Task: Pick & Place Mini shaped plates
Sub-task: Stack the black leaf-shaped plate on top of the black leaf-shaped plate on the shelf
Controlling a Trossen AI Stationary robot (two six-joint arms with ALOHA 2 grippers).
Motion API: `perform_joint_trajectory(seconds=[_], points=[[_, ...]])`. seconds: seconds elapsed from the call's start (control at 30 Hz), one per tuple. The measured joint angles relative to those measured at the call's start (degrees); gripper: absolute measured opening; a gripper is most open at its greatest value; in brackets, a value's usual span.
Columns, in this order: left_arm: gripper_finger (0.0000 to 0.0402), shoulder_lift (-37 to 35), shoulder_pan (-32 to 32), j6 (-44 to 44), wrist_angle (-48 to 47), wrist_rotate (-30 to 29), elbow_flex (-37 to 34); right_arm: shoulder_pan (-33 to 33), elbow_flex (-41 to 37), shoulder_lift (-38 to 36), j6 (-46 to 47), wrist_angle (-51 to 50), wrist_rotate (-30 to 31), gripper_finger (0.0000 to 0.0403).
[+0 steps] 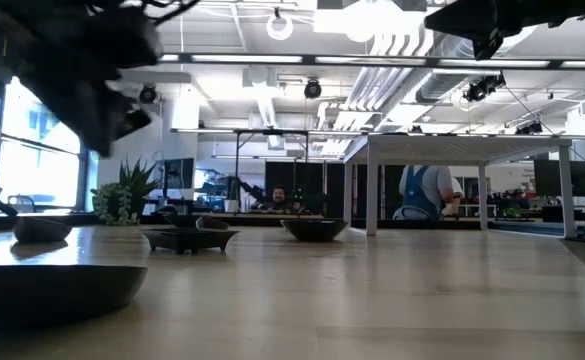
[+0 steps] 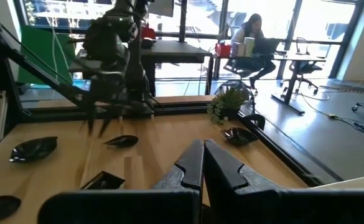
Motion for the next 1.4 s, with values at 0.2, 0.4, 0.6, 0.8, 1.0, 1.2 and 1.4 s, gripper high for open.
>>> perform_joint_trajectory(seconds=[0.2, 0.4, 0.6, 0.8, 1.0, 1.2, 1.4], points=[[0.0103, 2.46, -11.24, -2.4, 0.78, 5.21, 0.02, 0.78, 0.0, 0.02, -0.28, -0.02, -0.02, 0.0], [0.0103, 7.11, -18.52, -6.56, 1.66, 5.0, 0.02, 0.76, 0.0, 0.02, -0.42, -0.17, -0.47, 0.0], [0.0103, 9.82, -19.54, -8.54, 3.93, 0.76, 0.0, 0.76, 0.0, 0.02, -1.07, -0.18, -0.72, 0.0], [0.0103, 11.31, -19.5, -8.52, 7.2, 0.18, 0.0, 0.76, 0.0, 0.02, -0.95, -0.18, -0.93, 0.0], [0.0103, 15.6, -19.53, -7.18, 7.22, 2.65, -0.07, 0.76, 0.0, 0.02, -0.87, -0.18, -0.96, 0.0], [0.01, 18.47, -19.52, -7.06, 9.27, 3.63, -0.04, 0.76, 0.0, 0.02, -0.85, -0.18, -1.03, 0.0], [0.0035, 18.64, -19.32, -7.09, 11.56, 6.31, 0.02, 0.76, 0.02, 0.02, -0.83, -0.15, -1.0, 0.0]])
